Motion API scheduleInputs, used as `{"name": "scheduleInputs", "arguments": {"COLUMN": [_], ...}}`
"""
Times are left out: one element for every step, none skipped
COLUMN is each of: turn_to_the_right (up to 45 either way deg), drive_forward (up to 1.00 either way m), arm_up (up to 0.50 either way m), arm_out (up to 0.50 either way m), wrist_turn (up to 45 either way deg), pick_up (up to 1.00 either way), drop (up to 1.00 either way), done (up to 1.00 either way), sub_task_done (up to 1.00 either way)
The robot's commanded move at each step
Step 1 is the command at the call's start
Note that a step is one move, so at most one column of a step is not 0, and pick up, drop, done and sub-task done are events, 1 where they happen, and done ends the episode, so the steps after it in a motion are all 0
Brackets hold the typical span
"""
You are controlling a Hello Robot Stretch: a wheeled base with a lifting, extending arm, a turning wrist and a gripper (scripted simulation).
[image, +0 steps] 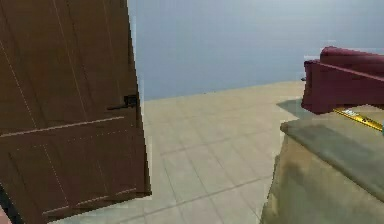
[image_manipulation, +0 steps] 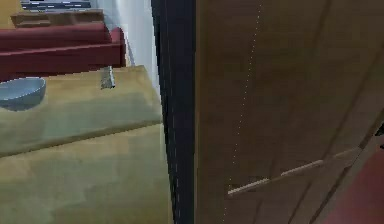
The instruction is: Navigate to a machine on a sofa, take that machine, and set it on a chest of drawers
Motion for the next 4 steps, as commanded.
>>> {"name": "scheduleInputs", "arguments": {"turn_to_the_right": [0.0,45.0,12.0,0.0], "drive_forward": [0.95,0.0,0.0,1.0], "arm_up": [0.0,0.0,0.0,0.0], "arm_out": [0.0,0.0,0.0,0.0], "wrist_turn": [0.0,0.0,0.0,0.0], "pick_up": [0.0,0.0,0.0,0.0], "drop": [0.0,0.0,0.0,0.0], "done": [0.0,0.0,0.0,0.0], "sub_task_done": [0.0,0.0,0.0,0.0]}}
